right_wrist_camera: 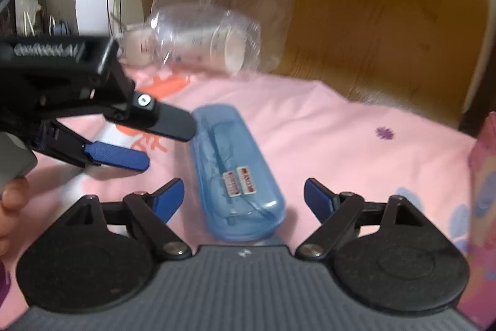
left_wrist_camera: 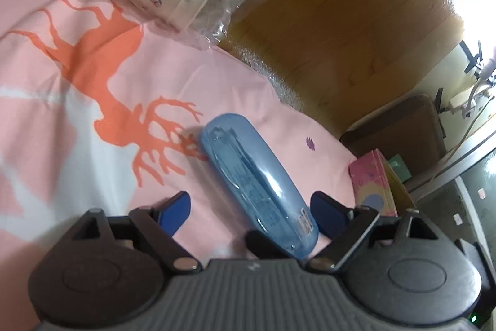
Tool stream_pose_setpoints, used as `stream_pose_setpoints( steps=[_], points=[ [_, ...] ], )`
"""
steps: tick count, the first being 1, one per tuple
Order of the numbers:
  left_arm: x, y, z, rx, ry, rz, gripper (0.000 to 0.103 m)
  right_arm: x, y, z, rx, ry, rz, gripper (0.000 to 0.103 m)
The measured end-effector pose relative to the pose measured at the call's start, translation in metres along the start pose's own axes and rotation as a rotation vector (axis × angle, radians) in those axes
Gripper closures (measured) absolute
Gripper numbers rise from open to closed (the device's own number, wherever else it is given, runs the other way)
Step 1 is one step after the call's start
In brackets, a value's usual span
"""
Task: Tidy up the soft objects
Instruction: 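Grasp the blue plastic case with the right gripper and lift it, then lower the blue case into the pink tin and open the right gripper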
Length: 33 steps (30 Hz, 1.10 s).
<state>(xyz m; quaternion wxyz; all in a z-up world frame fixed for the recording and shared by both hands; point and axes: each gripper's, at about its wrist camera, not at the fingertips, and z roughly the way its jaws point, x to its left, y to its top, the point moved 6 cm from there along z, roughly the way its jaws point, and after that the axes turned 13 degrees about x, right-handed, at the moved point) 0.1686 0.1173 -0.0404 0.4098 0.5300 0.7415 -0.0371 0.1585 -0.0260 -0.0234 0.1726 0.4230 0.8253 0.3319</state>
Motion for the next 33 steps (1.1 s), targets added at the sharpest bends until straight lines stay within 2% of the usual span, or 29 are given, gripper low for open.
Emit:
stream_pose_setpoints(
  steps=[2, 4, 8, 11, 16, 22, 27, 33],
  points=[
    [-0.003, -0.002, 0.001, -0.011, 0.025, 0.021, 0.019, 0.002, -0.005, 0.010, 0.039, 0.024, 0.007, 0.044],
    [-0.007, -0.009, 0.003, 0.001, 0.035, 0.046, 0.038, 0.002, -0.012, 0.002, 0.019, 0.033, 0.032, 0.045],
    [-0.022, -0.040, 0.005, 0.054, -0.051, 0.070, 0.041, 0.002, -0.041, -0.030, -0.001, 0.116, 0.137, 0.046],
    [-0.042, -0.065, 0.006, 0.069, -0.056, 0.112, 0.045, 0.003, -0.071, -0.055, -0.032, 0.156, 0.173, 0.047],
    [-0.101, -0.078, 0.010, 0.086, -0.098, 0.233, 0.049, -0.004, -0.107, -0.094, -0.111, 0.071, 0.188, 0.048],
    [-0.208, -0.076, 0.026, 0.072, -0.168, 0.448, 0.050, -0.045, -0.115, -0.148, -0.303, -0.099, 0.239, 0.048],
    [-0.295, -0.085, 0.068, 0.106, -0.227, 0.603, 0.050, -0.095, -0.125, -0.186, -0.420, -0.273, 0.299, 0.048],
    [-0.352, -0.110, 0.135, 0.216, -0.244, 0.667, 0.052, -0.168, -0.148, -0.203, -0.440, -0.418, 0.417, 0.048]
  ],
)
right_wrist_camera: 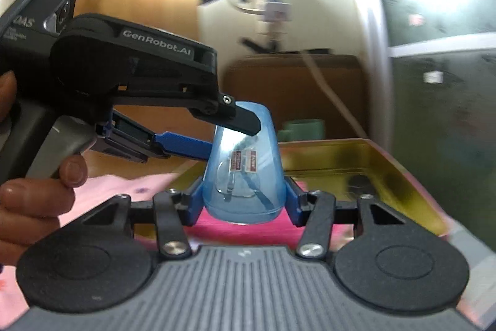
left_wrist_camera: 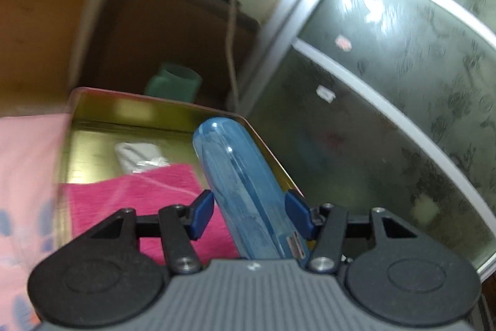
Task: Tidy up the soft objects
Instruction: 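Lower the blue case into the pink tin and open the right gripper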
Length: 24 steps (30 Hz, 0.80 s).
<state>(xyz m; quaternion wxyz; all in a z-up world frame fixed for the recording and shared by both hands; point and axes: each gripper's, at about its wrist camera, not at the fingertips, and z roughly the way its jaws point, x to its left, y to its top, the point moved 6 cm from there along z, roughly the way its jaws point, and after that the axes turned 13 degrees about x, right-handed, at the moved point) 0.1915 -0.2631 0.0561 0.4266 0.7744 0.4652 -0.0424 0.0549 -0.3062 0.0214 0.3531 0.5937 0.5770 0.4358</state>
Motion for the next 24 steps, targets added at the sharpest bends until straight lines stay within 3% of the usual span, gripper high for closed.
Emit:
stream_pose_setpoints(
  steps=[3, 5, 6, 9, 13, 24],
  points=[
    [-0.013, 0.007, 0.041, 0.053, 0.045, 0.043, 0.049, -0.026, 0.001, 0.015, 0.021, -0.076, 0.019, 0.047],
    [-0.012, 0.014, 0.062, 0.069, 0.143, 0.058, 0.046, -0.042, 0.004, 0.032, 0.054, -0.122, 0.029, 0.045],
    [-0.009, 0.016, 0.070, 0.068, 0.189, 0.055, 0.046, -0.050, 0.004, 0.042, 0.085, -0.154, 0.017, 0.045],
    [-0.004, 0.018, 0.072, 0.061, 0.235, 0.031, 0.046, -0.065, 0.004, 0.061, 0.112, -0.251, 0.025, 0.041],
    [0.000, 0.016, 0.061, 0.030, 0.350, 0.055, 0.042, -0.074, -0.003, 0.043, 0.051, -0.169, 0.104, 0.038],
    [-0.003, -0.014, 0.019, 0.001, 0.532, 0.105, 0.034, -0.065, -0.006, 0.018, 0.000, -0.128, 0.162, 0.037]
  ],
)
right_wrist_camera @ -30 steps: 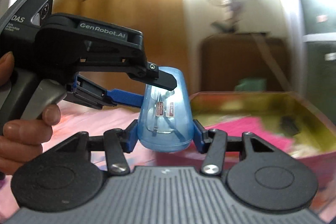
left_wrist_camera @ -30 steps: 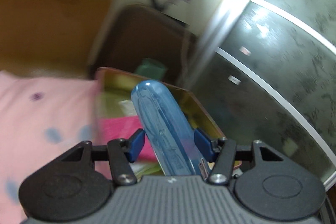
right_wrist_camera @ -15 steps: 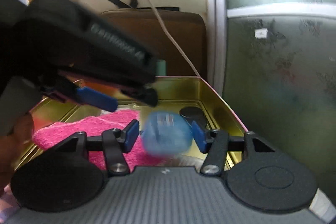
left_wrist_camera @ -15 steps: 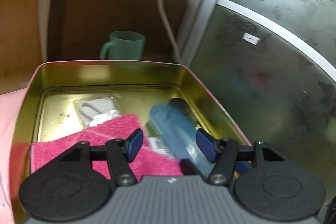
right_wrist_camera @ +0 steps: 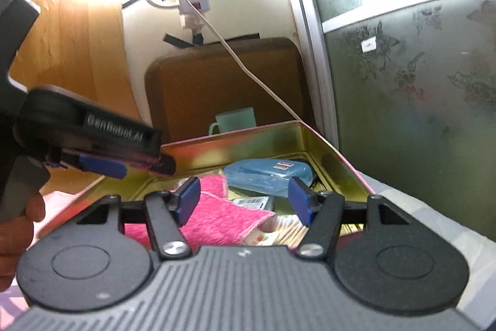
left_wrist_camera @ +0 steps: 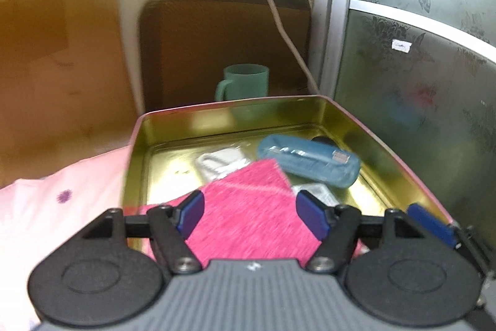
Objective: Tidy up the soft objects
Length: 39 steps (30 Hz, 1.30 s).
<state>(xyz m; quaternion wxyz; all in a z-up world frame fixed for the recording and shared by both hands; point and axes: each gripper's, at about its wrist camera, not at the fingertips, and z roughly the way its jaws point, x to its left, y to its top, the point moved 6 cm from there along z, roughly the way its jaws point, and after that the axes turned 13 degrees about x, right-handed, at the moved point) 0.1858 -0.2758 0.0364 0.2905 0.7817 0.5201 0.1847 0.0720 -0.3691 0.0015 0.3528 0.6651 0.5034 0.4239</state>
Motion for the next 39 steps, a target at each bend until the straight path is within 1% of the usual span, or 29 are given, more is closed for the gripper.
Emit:
stream_pose_setpoints(
  steps=[3, 7, 8, 10, 13, 19, 24, 30, 33, 36, 39],
  points=[
    [0.013, -0.018, -0.016, 0.000, 0.032, -0.015, 0.030, 0.007, -0.003, -0.016, -0.013, 0.013, -0.002, 0.035],
    [0.032, -0.043, -0.038, 0.005, 0.067, -0.045, 0.028, 0.018, -0.009, -0.035, -0.017, 0.041, 0.012, 0.034],
    [0.037, -0.050, -0.043, 0.005, 0.075, -0.053, 0.026, 0.020, -0.010, -0.040, -0.018, 0.045, 0.015, 0.034],
    [0.047, -0.062, -0.053, 0.000, 0.091, -0.062, 0.013, 0.026, -0.013, -0.049, -0.021, 0.051, 0.021, 0.033],
    [0.060, -0.079, -0.066, -0.010, 0.121, -0.072, 0.012, 0.034, -0.016, -0.060, -0.013, 0.061, 0.035, 0.033],
    [0.085, -0.113, -0.085, -0.010, 0.122, -0.117, 0.008, 0.058, -0.024, -0.073, 0.023, 0.103, 0.053, 0.031],
    [0.100, -0.138, -0.095, -0.017, 0.118, -0.126, 0.005, 0.079, -0.035, -0.085, 0.043, 0.130, 0.058, 0.026],
    [0.117, -0.168, -0.096, 0.017, 0.098, -0.159, 0.001, 0.101, -0.050, -0.087, 0.104, 0.162, 0.075, 0.023],
    [0.123, -0.178, -0.097, 0.027, 0.095, -0.161, 0.000, 0.110, -0.053, -0.089, 0.122, 0.174, 0.094, 0.017],
    [0.124, -0.184, -0.100, 0.026, 0.086, -0.156, 0.000, 0.119, -0.055, -0.092, 0.129, 0.184, 0.128, 0.016],
    [0.124, -0.188, -0.101, 0.015, 0.089, -0.132, 0.000, 0.127, -0.058, -0.094, 0.131, 0.185, 0.122, 0.015]
  ],
)
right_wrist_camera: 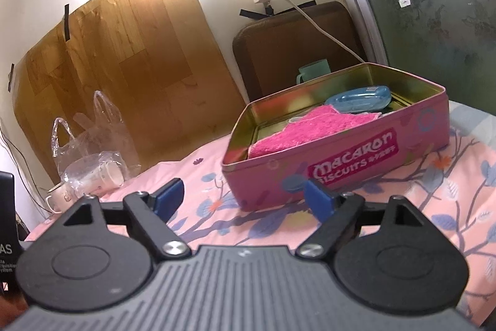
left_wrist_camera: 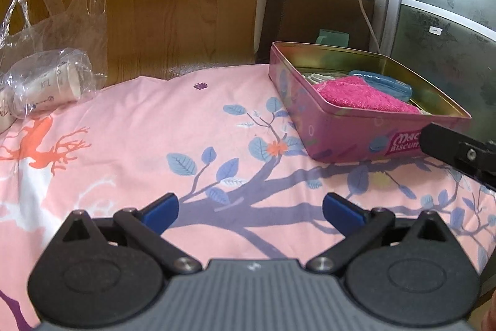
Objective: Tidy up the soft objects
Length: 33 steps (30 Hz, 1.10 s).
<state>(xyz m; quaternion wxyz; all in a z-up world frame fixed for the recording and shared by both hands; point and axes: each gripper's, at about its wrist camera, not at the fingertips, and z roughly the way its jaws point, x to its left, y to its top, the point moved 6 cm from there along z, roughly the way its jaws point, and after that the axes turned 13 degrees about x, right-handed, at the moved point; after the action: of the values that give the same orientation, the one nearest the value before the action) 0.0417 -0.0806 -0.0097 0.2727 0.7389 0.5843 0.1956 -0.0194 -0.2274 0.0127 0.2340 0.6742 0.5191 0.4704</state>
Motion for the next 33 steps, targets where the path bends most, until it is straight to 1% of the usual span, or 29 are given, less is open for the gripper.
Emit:
stream_pose_setpoints(
  steps=[2, 4, 7, 10, 11, 13, 16, 18, 25, 33],
  points=[
    [0.001, -0.003, 0.003, 0.002, -0.005, 0.006, 0.000, 0.003, -0.002, 0.001, -0.006, -0.002, -0.006, 0.015],
    [0.003, -0.005, 0.009, 0.016, -0.026, -0.002, 0.000, 0.004, -0.005, 0.002, -0.004, -0.007, -0.010, 0.015],
    [0.002, -0.007, 0.019, 0.030, -0.054, -0.022, 0.000, 0.003, -0.009, 0.006, 0.004, -0.028, -0.016, 0.015],
    [-0.001, -0.007, 0.032, 0.054, -0.063, -0.016, 0.000, -0.002, -0.010, 0.009, 0.001, -0.052, -0.016, 0.015],
    [-0.002, -0.007, 0.035, 0.057, -0.062, -0.011, 0.000, -0.005, -0.010, 0.010, -0.001, -0.063, -0.012, 0.015],
    [-0.005, -0.007, 0.040, 0.041, -0.028, 0.016, 0.000, -0.011, -0.009, 0.013, -0.002, -0.073, 0.001, 0.015],
    [-0.012, -0.009, 0.045, 0.039, 0.025, 0.067, 0.000, -0.018, -0.009, 0.018, 0.005, -0.088, 0.013, 0.015],
    [-0.015, -0.009, 0.046, 0.040, 0.029, 0.088, 0.000, -0.021, -0.009, 0.021, 0.010, -0.091, 0.023, 0.015],
    [-0.013, -0.009, 0.046, 0.037, 0.032, 0.095, 0.000, -0.026, -0.012, 0.024, 0.016, -0.098, 0.029, 0.015],
    [-0.011, -0.009, 0.046, 0.036, 0.028, 0.099, 0.000, -0.022, -0.016, 0.022, -0.018, -0.113, 0.009, 0.015]
  ],
)
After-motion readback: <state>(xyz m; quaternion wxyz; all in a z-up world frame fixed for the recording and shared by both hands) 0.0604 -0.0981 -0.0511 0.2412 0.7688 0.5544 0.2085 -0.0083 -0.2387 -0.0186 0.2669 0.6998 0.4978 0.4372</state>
